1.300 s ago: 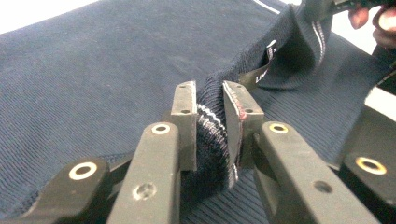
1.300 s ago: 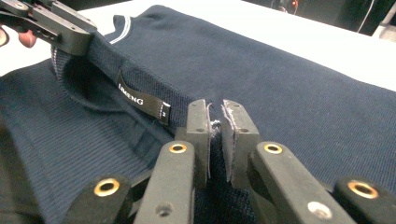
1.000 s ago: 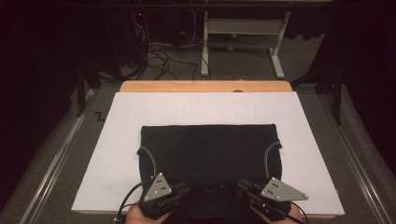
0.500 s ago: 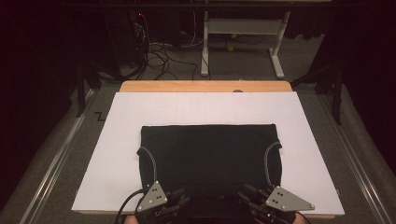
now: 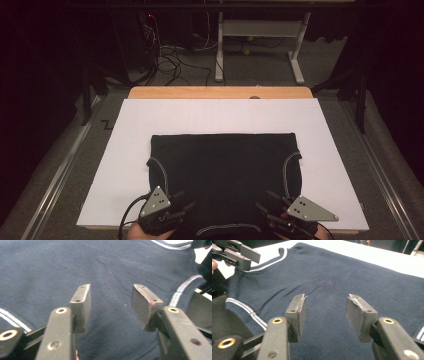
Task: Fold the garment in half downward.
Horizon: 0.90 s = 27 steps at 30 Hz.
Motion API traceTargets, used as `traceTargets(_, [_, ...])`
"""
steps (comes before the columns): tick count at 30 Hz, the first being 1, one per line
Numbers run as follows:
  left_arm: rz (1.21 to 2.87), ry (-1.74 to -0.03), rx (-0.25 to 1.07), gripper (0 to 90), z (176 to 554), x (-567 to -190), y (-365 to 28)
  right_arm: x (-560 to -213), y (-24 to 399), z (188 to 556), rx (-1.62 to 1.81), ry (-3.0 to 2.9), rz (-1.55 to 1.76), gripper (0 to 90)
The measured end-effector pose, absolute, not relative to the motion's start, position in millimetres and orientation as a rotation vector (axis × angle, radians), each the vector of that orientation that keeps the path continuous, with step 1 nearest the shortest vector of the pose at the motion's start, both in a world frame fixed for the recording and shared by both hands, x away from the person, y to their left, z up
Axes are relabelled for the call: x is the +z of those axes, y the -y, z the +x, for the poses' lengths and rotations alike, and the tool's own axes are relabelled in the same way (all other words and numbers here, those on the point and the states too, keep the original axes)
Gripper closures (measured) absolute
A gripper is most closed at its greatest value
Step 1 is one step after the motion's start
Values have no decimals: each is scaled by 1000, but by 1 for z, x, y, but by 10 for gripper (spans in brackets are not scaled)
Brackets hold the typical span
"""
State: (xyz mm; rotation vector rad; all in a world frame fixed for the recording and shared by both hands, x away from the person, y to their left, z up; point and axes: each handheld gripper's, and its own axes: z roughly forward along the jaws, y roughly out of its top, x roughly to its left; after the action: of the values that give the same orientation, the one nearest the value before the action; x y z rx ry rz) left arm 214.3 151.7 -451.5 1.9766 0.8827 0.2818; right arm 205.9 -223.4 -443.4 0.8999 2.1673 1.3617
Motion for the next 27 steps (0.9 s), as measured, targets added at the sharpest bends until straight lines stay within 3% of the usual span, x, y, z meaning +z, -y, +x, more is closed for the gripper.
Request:
traceTargets(6, [1975, -920, 305, 406, 226, -458, -161, -446, 229, 213, 1350, -2116, 950, 379])
traceTargets(16, [1901, -979, 367, 318, 238, -456, -184, -447, 249, 226, 1347, -2020, 1054, 273])
traceTargets(27, [1825, -1080, 425, 120, 258, -458, -219, -449, 273, 239, 1352, -1931, 1158, 144])
